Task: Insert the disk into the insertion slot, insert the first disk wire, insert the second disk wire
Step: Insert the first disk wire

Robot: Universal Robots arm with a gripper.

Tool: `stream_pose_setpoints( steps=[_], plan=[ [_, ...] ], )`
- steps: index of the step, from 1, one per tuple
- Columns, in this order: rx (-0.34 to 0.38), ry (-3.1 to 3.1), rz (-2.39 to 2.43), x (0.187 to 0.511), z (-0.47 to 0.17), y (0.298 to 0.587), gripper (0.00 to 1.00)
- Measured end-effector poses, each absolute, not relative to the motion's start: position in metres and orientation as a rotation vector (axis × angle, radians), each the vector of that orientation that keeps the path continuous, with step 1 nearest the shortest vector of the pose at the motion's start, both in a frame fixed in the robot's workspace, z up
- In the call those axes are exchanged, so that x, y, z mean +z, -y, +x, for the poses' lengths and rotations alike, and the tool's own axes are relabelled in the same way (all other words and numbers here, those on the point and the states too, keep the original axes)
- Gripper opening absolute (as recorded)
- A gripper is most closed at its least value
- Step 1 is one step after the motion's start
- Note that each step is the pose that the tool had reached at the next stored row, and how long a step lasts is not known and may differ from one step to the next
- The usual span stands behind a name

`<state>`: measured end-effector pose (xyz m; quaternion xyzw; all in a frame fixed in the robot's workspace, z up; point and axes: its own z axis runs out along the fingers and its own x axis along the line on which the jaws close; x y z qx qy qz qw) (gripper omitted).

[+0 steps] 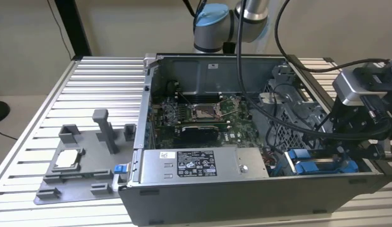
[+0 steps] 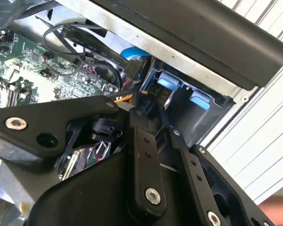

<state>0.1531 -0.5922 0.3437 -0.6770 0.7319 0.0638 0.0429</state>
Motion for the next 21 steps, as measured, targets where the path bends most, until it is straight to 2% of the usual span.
stream_pose_setpoints(
  steps=[5,16,21],
  plan=[
    [0.207,-2.248,-2.071,0.359,0.153,0.592,1.0],
    [0.22,-2.257,-2.076,0.36,0.178,0.591,1.0],
    [0.255,-2.283,-2.093,0.36,0.185,0.589,1.0]
  ],
)
